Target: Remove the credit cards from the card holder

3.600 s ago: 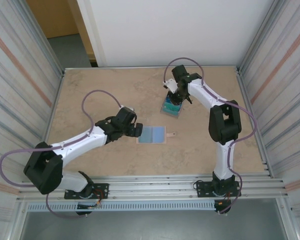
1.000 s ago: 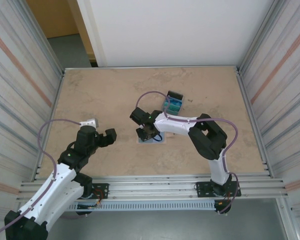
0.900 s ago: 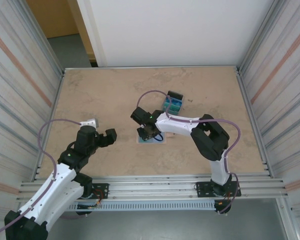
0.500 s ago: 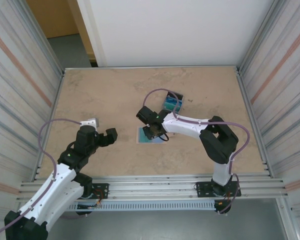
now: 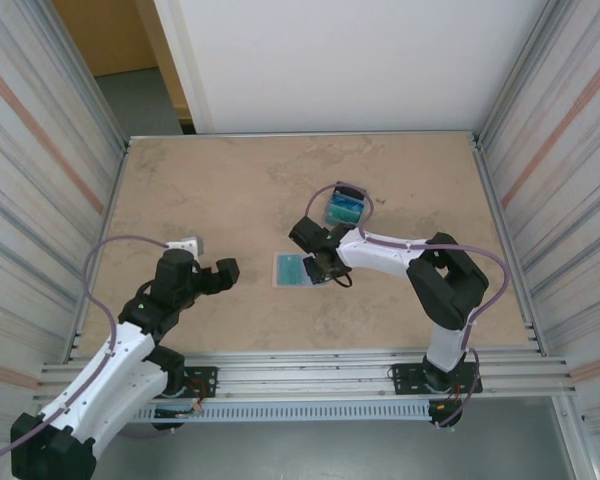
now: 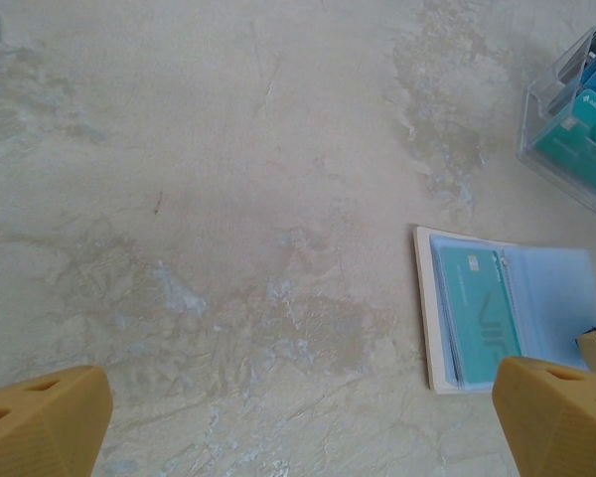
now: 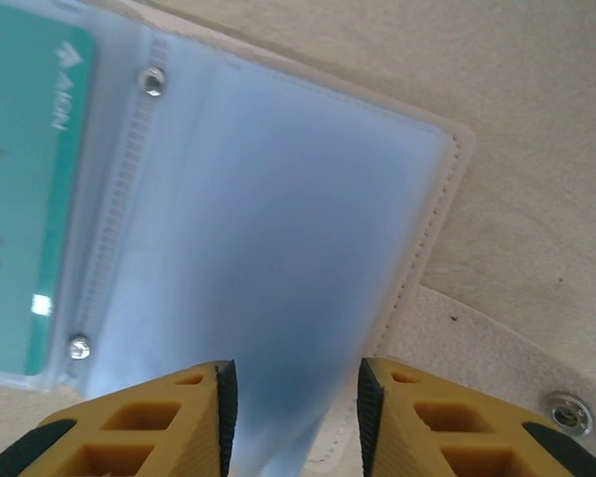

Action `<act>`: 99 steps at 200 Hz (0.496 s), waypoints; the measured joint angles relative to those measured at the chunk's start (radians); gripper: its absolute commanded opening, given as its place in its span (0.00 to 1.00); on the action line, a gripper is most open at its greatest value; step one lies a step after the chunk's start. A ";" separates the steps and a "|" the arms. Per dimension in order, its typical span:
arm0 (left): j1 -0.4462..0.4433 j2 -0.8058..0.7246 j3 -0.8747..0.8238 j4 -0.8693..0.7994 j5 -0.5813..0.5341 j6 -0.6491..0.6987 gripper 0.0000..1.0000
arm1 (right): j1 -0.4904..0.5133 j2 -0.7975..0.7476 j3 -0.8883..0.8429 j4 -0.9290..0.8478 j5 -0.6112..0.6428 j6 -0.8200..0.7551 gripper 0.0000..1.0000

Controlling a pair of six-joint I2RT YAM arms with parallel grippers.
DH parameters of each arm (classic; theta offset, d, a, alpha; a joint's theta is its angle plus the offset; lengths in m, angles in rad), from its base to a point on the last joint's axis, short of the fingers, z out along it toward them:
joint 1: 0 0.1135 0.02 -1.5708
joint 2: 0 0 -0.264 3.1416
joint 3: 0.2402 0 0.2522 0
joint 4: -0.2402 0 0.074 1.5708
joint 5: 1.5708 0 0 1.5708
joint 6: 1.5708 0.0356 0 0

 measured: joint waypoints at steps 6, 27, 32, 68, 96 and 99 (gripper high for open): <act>-0.003 0.006 0.000 0.003 0.000 0.000 0.99 | -0.003 0.000 -0.006 0.001 0.000 0.003 0.39; -0.034 0.025 0.002 0.012 -0.008 -0.004 0.99 | -0.014 0.000 -0.026 0.013 0.000 0.008 0.39; -0.043 0.031 0.003 0.013 -0.013 -0.005 0.99 | -0.016 0.000 -0.029 0.015 0.000 0.008 0.38; -0.115 0.094 0.026 0.015 -0.061 -0.007 0.99 | -0.037 0.000 -0.033 0.023 0.000 0.007 0.37; -0.170 0.161 0.059 0.016 -0.120 -0.007 0.99 | -0.055 -0.004 -0.033 0.021 0.000 0.006 0.38; -0.176 0.169 0.062 0.016 -0.127 -0.008 0.99 | -0.055 -0.007 -0.033 0.021 0.000 0.006 0.38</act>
